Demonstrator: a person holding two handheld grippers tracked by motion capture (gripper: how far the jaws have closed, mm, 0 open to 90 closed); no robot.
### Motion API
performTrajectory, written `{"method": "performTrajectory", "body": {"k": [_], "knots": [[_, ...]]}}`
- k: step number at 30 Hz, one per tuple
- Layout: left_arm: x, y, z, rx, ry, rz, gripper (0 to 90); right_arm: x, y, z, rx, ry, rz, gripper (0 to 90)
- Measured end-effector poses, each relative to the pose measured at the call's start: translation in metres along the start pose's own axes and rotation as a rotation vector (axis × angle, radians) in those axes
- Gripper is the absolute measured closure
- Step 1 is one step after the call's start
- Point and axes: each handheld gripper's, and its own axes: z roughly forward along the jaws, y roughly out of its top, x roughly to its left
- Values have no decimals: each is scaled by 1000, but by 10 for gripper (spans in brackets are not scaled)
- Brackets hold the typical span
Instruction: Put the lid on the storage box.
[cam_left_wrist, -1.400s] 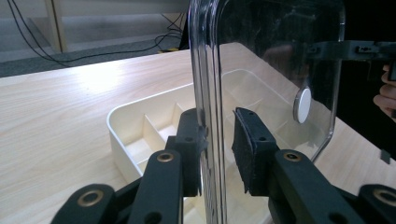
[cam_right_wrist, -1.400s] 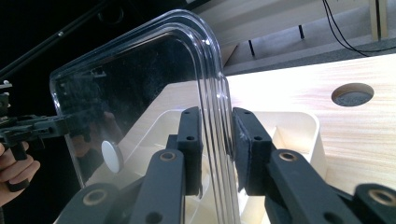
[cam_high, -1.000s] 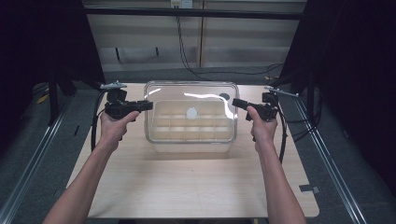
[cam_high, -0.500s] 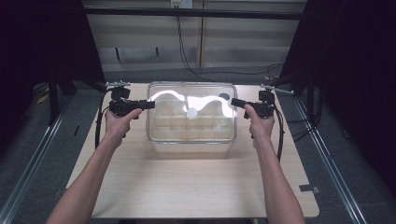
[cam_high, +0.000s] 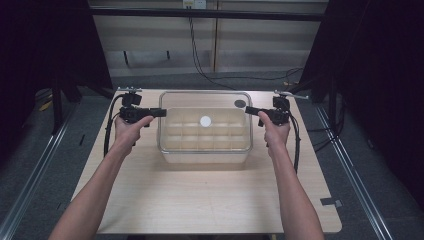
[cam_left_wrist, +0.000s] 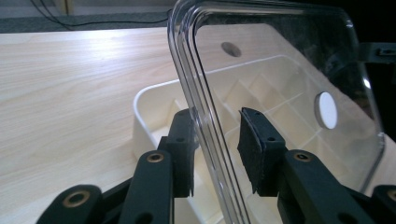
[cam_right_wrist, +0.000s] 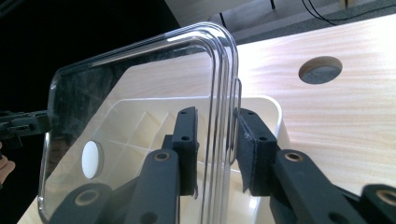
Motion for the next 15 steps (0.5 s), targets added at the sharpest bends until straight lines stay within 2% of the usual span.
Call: {"method": "performTrajectory", "body": {"k": [3, 7, 15], "knots": [[2, 0, 5, 23, 19, 5, 674, -3, -1, 5, 14, -24, 3, 686], [7, -2, 11, 39, 8, -19, 671, -10, -4, 12, 26, -33, 33, 676], [13, -3, 18, 56, 3, -48, 657, -12, -6, 20, 55, -67, 27, 645]]}}
